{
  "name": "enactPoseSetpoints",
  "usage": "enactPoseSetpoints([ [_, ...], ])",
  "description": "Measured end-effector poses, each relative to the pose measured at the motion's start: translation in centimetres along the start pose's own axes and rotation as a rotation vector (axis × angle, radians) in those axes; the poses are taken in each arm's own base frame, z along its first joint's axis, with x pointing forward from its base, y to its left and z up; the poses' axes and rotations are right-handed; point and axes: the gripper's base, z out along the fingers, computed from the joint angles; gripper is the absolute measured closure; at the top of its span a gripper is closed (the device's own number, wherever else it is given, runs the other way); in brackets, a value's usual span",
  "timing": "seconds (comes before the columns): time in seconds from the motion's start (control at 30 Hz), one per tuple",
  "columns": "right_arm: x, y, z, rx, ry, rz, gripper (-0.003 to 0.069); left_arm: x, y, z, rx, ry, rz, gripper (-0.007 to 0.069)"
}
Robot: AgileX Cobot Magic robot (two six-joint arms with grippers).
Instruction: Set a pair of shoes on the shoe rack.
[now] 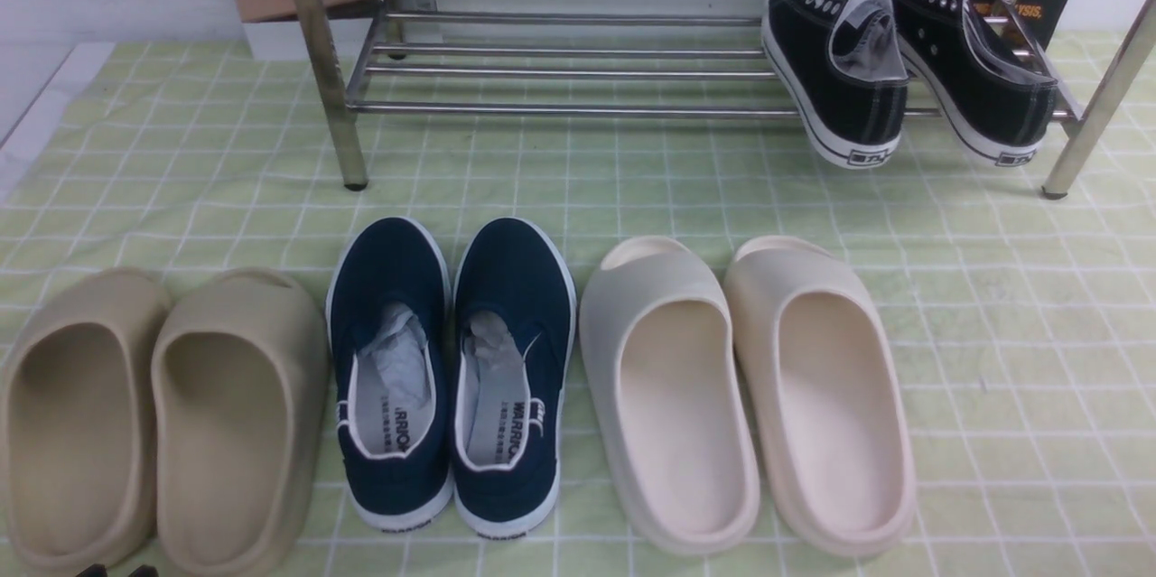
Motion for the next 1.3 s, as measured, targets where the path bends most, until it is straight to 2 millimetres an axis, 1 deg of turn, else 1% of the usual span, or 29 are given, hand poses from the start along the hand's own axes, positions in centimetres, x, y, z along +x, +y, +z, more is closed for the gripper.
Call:
enactPoseSetpoints([
  [0.1,0.96,-0.19,-0.14,0.033,0.099,0.063,0.0655,0.02,0.0,0.0,0.0,0.002,0.0,0.0386],
  [0.23,1.13,-0.11,-0.21,0.017,0.129,0.094,0.0655,0.01,0.0,0.0,0.0,0.001,0.0,0.0386],
  [0.4,1.16,0.05,-0.24,-0.014,0.138,0.091,0.0655,0.01,0.0,0.0,0.0,0.001,0.0,0.0386],
  [1.3,1.16,0.06,-0.26,-0.014,0.144,0.099,0.0643,0.01,0.0,0.0,0.0,0.001,0.0,0.0386],
])
